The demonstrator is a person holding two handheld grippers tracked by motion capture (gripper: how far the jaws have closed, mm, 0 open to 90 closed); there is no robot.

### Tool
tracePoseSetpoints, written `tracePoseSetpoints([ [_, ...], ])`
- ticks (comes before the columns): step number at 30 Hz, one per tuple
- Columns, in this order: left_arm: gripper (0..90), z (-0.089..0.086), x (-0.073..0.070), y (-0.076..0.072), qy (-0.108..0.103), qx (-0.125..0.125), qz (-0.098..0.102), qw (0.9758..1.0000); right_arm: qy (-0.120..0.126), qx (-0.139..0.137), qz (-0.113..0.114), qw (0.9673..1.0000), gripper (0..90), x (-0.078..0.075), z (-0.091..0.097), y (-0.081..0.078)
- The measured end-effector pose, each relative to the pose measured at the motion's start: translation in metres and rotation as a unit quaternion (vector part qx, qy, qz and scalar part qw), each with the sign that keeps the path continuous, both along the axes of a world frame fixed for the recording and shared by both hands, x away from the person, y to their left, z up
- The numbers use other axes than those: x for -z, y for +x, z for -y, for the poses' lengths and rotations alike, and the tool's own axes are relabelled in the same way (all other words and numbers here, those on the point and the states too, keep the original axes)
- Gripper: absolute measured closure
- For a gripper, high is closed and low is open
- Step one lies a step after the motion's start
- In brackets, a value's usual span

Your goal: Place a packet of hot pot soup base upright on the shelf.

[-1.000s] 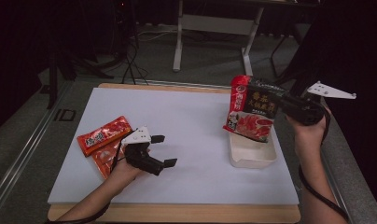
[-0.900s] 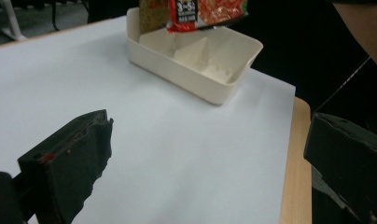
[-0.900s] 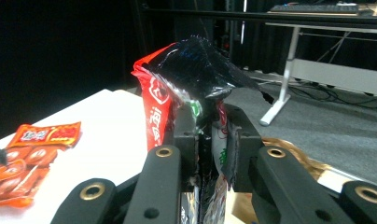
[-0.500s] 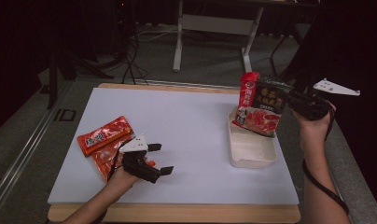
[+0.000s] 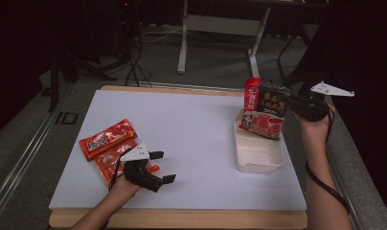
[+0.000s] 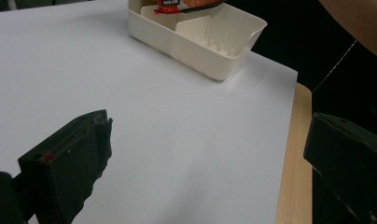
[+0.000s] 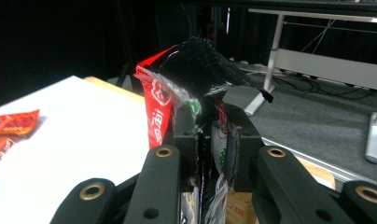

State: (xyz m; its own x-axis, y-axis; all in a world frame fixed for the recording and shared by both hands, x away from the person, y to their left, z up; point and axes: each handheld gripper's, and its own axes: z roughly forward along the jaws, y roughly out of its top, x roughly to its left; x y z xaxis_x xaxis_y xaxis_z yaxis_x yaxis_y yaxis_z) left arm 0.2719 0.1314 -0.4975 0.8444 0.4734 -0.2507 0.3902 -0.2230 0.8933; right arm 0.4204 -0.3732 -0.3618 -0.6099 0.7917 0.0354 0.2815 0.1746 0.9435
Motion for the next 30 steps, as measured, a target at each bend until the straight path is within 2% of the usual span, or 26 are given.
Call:
tracePoseSetpoints([
  [3,0.9,0.001,0.002,0.000,0.003,0.001,0.000,1.0000,-0.003,-0.003,-0.002,1.0000,77.1,0.005,-0.001,0.003],
  [5,0.9,0.001,0.002,0.000,0.002,0.001,-0.001,1.0000,-0.008,-0.003,-0.011,0.9999,77.0,0.014,-0.002,0.009],
  [8,1.0,0.000,0.003,0.000,0.001,-0.001,-0.001,1.0000,-0.004,-0.005,-0.017,0.9998,76.8,0.021,-0.002,0.012],
  [11,0.9,-0.001,0.004,0.001,-0.005,-0.001,-0.006,1.0000,0.001,-0.011,-0.014,0.9998,76.5,0.023,-0.003,0.012],
  [16,0.9,-0.001,0.006,0.002,-0.004,0.001,-0.010,0.9999,0.001,-0.020,-0.015,0.9997,76.1,0.028,-0.007,0.013],
  [22,0.9,0.000,0.006,0.002,-0.007,0.005,-0.015,0.9999,0.032,-0.026,-0.018,0.9990,75.0,0.041,-0.002,0.010],
  [26,1.0,0.000,0.007,0.001,0.006,0.002,-0.011,0.9999,0.036,-0.029,-0.018,0.9988,74.7,0.044,-0.002,0.009],
  [30,1.0,-0.001,0.006,0.001,-0.001,0.005,-0.009,1.0000,0.033,-0.029,-0.028,0.9986,74.2,0.052,-0.001,0.008],
])
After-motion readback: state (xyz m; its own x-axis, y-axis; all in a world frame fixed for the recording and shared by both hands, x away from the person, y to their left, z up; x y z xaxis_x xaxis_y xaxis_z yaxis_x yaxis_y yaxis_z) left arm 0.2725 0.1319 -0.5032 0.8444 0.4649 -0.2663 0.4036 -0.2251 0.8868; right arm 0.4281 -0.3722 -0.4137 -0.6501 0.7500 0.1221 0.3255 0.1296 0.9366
